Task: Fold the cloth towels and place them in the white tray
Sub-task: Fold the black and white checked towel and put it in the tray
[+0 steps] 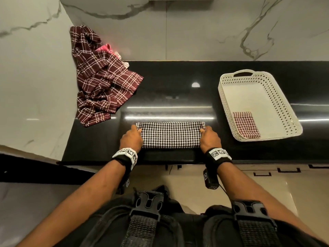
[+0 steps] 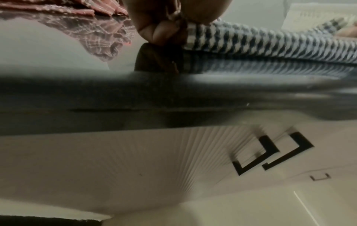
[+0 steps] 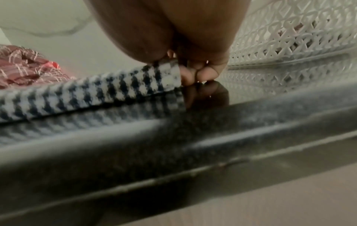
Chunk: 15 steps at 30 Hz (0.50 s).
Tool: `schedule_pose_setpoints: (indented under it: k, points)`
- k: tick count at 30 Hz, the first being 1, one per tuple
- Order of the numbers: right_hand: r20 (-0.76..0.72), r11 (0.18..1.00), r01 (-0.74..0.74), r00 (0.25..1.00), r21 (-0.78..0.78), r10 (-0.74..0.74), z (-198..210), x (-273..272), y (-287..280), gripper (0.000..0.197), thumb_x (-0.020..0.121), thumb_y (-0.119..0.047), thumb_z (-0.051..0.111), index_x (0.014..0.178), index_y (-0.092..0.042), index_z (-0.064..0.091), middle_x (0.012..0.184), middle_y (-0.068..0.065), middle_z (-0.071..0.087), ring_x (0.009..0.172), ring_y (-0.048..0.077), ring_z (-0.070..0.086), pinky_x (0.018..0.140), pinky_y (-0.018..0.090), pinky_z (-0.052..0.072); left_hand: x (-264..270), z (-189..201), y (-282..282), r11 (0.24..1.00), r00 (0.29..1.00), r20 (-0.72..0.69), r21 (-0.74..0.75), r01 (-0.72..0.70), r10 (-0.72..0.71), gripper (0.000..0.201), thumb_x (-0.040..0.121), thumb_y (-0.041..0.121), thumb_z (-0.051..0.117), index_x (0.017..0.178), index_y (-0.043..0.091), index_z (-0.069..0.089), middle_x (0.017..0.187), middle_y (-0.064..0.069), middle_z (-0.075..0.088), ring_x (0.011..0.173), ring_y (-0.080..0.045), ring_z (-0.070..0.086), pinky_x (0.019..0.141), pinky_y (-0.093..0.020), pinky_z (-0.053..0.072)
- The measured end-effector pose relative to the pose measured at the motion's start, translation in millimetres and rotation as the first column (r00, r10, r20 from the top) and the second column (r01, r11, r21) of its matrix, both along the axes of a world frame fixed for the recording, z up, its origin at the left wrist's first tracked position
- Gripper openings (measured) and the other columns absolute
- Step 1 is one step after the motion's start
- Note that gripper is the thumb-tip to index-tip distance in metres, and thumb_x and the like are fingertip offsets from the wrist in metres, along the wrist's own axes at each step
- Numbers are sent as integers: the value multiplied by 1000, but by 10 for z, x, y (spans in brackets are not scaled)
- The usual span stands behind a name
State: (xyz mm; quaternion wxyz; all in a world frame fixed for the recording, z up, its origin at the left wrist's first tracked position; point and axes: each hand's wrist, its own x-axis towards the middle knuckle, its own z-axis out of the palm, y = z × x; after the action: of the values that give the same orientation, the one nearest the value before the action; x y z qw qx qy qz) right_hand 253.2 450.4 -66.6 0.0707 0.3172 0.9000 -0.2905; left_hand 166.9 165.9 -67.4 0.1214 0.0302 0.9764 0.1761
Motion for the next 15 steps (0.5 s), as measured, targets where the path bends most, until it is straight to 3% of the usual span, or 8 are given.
schedule_pose_setpoints:
  k: [9,12,15]
  points:
    - [83,977,-37,996,210,20,-84,-70,-86,21,102,-20,32,114,-4,40,108,24,67,100,43,65,86,49,45,16,-78,8,995,994,-61,-51,84,-87,20,105,26,32,111,8,37,97,-19,68,88,-42,67,67,-44,44]
    - [73,975,37,996,221,-54,-31,-61,-105,31,102,-32,37,117,-5,40,112,23,65,103,43,62,89,51,42,17,-31,-3,996,996,-78,-72,45,-50,28,104,30,34,121,7,34,104,-17,66,88,-41,67,70,-46,47]
    - [-63,913,12,998,408,16,68,-38,-225,41,96,-41,48,120,-7,45,118,17,56,108,38,53,92,53,39,14,32,-4,993,961,-256,-80,90,-108,40,95,26,46,129,6,38,115,-16,54,94,-37,57,78,-49,46]
